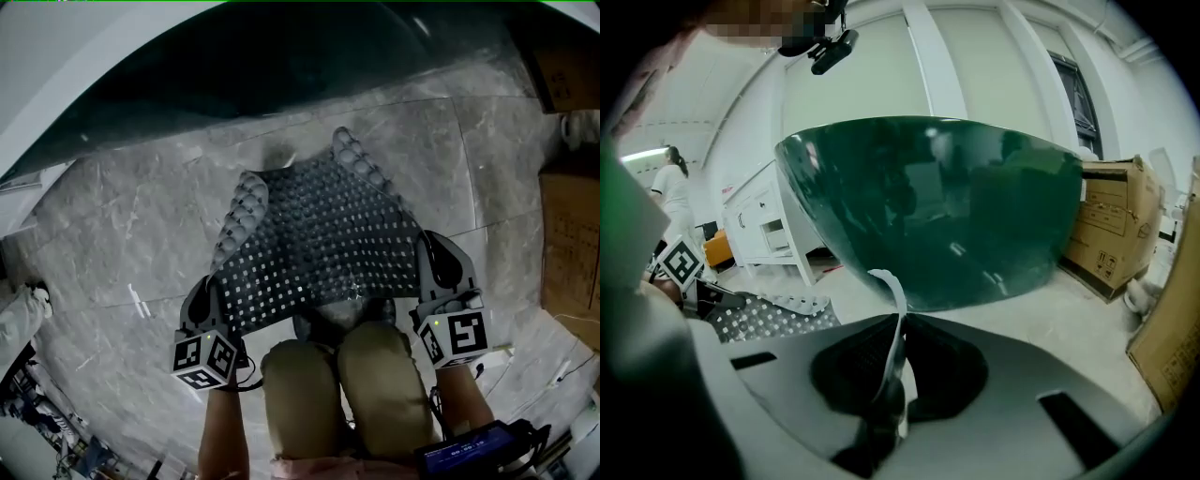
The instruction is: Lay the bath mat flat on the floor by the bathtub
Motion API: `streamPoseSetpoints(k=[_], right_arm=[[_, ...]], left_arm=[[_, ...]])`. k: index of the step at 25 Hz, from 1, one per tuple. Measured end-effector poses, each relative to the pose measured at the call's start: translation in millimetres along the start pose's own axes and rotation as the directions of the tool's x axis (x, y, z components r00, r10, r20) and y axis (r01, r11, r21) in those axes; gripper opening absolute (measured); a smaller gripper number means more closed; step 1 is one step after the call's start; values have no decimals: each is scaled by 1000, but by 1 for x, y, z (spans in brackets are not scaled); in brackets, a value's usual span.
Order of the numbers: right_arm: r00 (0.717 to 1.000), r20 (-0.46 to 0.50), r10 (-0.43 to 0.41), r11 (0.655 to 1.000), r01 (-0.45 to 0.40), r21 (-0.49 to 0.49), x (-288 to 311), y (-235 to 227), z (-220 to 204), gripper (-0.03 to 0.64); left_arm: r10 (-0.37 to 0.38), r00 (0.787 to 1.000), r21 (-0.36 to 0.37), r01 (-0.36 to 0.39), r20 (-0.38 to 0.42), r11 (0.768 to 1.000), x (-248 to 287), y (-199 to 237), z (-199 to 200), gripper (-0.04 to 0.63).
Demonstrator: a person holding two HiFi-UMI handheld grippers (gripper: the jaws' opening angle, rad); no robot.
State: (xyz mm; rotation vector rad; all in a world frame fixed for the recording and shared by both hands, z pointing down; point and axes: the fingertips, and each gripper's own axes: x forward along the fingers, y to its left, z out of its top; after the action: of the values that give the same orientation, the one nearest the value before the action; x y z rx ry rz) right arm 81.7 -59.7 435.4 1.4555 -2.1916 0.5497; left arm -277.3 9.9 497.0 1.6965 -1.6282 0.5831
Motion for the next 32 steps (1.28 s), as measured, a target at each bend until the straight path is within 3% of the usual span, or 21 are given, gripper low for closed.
streamPoseSetpoints(k=[19,32], right_arm=[[1000,-14,-11,1000,11,-15,15,-6,-20,31],[999,-42,-18,999,17,-27,35,-6,-34,31]], left_arm=[[17,1000,31,-17,-5,999,16,12,-16,37],[8,1000,-2,-8,-24,1000,39,29,-37,37]])
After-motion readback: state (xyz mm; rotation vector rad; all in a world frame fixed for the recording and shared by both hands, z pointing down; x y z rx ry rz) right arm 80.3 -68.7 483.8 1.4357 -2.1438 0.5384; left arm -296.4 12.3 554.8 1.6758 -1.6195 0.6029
